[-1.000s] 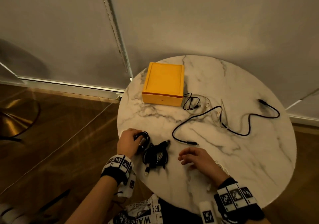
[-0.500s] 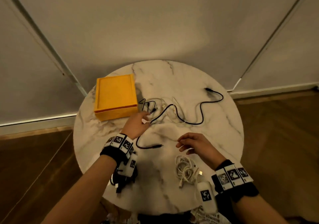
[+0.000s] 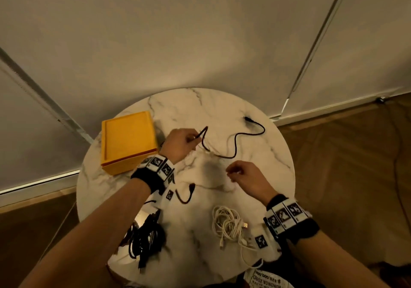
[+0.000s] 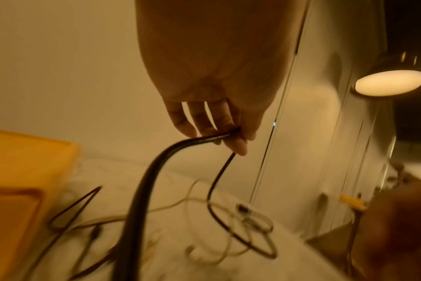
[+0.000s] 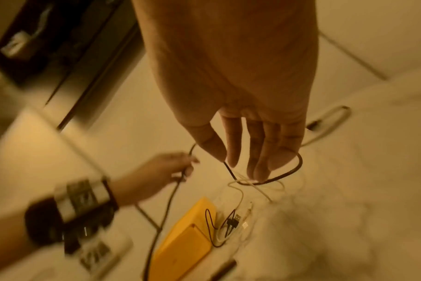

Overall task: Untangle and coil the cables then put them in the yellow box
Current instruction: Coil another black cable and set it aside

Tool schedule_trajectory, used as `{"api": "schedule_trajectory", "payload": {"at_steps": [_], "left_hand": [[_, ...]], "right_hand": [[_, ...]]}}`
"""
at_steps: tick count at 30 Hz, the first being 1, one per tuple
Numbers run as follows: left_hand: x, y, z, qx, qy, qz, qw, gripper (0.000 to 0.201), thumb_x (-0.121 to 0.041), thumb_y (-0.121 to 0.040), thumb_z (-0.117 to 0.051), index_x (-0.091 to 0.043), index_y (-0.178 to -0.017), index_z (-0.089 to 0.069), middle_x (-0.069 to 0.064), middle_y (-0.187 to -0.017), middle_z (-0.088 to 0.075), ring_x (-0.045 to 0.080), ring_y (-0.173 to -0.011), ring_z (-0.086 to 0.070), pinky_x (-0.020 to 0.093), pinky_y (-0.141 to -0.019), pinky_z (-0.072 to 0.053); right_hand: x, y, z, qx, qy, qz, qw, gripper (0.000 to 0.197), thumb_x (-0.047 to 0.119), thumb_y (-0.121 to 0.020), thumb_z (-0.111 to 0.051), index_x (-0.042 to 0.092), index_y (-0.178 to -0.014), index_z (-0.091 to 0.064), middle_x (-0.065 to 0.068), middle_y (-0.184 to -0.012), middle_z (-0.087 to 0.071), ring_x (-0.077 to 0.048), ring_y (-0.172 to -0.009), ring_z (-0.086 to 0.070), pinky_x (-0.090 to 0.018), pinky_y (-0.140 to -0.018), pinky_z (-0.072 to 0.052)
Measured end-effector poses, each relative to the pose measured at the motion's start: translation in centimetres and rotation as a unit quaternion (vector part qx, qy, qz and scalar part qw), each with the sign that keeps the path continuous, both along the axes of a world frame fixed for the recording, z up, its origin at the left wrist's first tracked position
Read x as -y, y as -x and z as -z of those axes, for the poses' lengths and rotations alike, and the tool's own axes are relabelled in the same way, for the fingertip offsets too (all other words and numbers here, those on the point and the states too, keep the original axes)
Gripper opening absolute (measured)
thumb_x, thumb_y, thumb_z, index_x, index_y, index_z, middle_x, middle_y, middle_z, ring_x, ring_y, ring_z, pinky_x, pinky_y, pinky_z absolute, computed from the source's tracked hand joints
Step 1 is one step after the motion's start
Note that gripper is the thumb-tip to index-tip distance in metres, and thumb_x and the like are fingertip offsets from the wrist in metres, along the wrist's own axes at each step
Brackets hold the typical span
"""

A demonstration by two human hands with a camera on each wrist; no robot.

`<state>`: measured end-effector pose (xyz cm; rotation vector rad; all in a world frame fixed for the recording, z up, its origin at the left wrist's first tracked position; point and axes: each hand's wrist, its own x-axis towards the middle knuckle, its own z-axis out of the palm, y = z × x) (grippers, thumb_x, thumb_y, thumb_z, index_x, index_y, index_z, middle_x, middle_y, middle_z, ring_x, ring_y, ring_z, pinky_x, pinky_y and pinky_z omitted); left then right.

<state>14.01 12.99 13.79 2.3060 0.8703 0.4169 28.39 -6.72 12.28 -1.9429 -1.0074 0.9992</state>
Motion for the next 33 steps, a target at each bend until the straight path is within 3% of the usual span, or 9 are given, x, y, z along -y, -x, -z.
{"api": "schedule_trajectory", "payload": {"at_steps": [4,7,10,12,15,19,23,29,33], "left_hand": [[0.8,-1.4,-5.4,0.077,0.074,0.019,0.994,0.014,-0.024,-0.092,-0.064,-0.013,-0.089,-0.072,-0.009,-0.058,-0.058,-0.004,-0.051,-0.05,0.011,-0.053,-0.035],[0.6,-2.1,-8.0,0.072,0.07,0.041,0.994,0.016,-0.026,-0.091,-0.065,-0.012,-0.089,-0.074,-0.009,-0.059,-0.06,-0.002,-0.057,-0.051,0.02,-0.059,-0.038],[-0.4,-2.0,-11.1,0.074,0.057,0.032,0.995,0.018,-0.025,-0.092,-0.064,-0.011,-0.091,-0.075,-0.015,-0.052,-0.055,-0.003,-0.054,-0.048,0.019,-0.058,-0.034],[-0.8,-1.6,-12.9,0.091,0.046,0.02,0.995,0.017,-0.023,-0.093,-0.063,-0.011,-0.091,-0.074,-0.012,-0.052,-0.053,0.0,-0.053,-0.044,0.023,-0.058,-0.035],[-1.6,-0.5,-14.8,0.117,0.049,-0.002,0.992,0.019,-0.02,-0.094,-0.059,-0.008,-0.094,-0.074,-0.014,-0.05,-0.049,0.001,-0.047,-0.039,0.017,-0.049,-0.032],[-3.2,1.0,-15.6,0.156,0.014,-0.049,0.986,0.019,-0.02,-0.094,-0.06,-0.009,-0.095,-0.075,-0.013,-0.057,-0.056,0.0,-0.049,-0.043,0.025,-0.056,-0.034],[-4.2,2.3,-14.9,0.164,0.023,-0.074,0.983,0.019,-0.021,-0.095,-0.06,-0.01,-0.094,-0.075,-0.005,-0.054,-0.049,0.014,-0.053,-0.041,0.025,-0.049,-0.031],[-2.6,1.4,-16.2,0.201,0.094,-0.045,0.974,0.017,-0.018,-0.095,-0.059,-0.009,-0.095,-0.074,-0.009,-0.05,-0.038,0.008,-0.046,-0.031,0.022,-0.042,-0.024],[-1.1,0.2,-18.7,0.204,0.081,-0.022,0.975,0.018,-0.015,-0.095,-0.059,-0.003,-0.095,-0.072,-0.014,-0.043,-0.039,0.004,-0.045,-0.031,0.017,-0.043,-0.026]], "right_hand": [[-4.1,-0.2,-3.4,0.179,-0.09,-0.043,0.979,0.031,0.007,-0.079,-0.067,0.011,-0.109,-0.057,-0.004,-0.111,-0.049,-0.023,-0.081,-0.061,-0.03,-0.074,-0.047],[-8.2,-2.0,-6.2,0.249,-0.144,-0.057,0.956,0.037,0.007,-0.074,-0.071,0.011,-0.105,-0.052,-0.006,-0.11,-0.049,-0.024,-0.079,-0.06,-0.033,-0.07,-0.045],[-11.2,-3.6,-6.3,0.28,0.006,-0.141,0.95,0.041,0.013,-0.077,-0.075,0.011,-0.112,-0.055,-0.008,-0.114,-0.058,-0.026,-0.097,-0.058,-0.033,-0.078,-0.046],[-11.9,-4.0,-4.6,0.324,0.12,-0.205,0.916,0.043,0.017,-0.081,-0.072,0.01,-0.12,-0.055,-0.011,-0.12,-0.058,-0.029,-0.107,-0.055,-0.036,-0.084,-0.047],[-11.7,-3.8,-2.3,0.363,0.169,-0.244,0.883,0.03,0.024,-0.091,-0.062,0.008,-0.116,-0.062,-0.012,-0.119,-0.061,-0.03,-0.109,-0.056,-0.033,-0.084,-0.045],[-11.2,-4.8,-1.2,0.342,0.122,-0.183,0.914,0.018,0.018,-0.091,-0.06,0.008,-0.104,-0.067,-0.013,-0.111,-0.065,-0.03,-0.103,-0.059,-0.03,-0.078,-0.041],[-11.2,-6.0,-3.2,0.3,0.065,-0.155,0.939,0.032,0.025,-0.086,-0.069,0.011,-0.114,-0.063,-0.011,-0.104,-0.069,-0.027,-0.097,-0.062,-0.031,-0.078,-0.045],[-13.4,-4.0,-5.8,0.362,0.042,-0.198,0.91,0.045,0.055,-0.09,-0.055,0.014,-0.1,-0.069,-0.008,-0.099,-0.065,-0.027,-0.093,-0.058,-0.037,-0.079,-0.048],[-15.8,-1.5,-7.4,0.375,-0.006,-0.15,0.915,0.047,0.042,-0.101,-0.04,0.004,-0.103,-0.067,-0.019,-0.107,-0.064,-0.036,-0.1,-0.058,-0.038,-0.08,-0.047]]}}
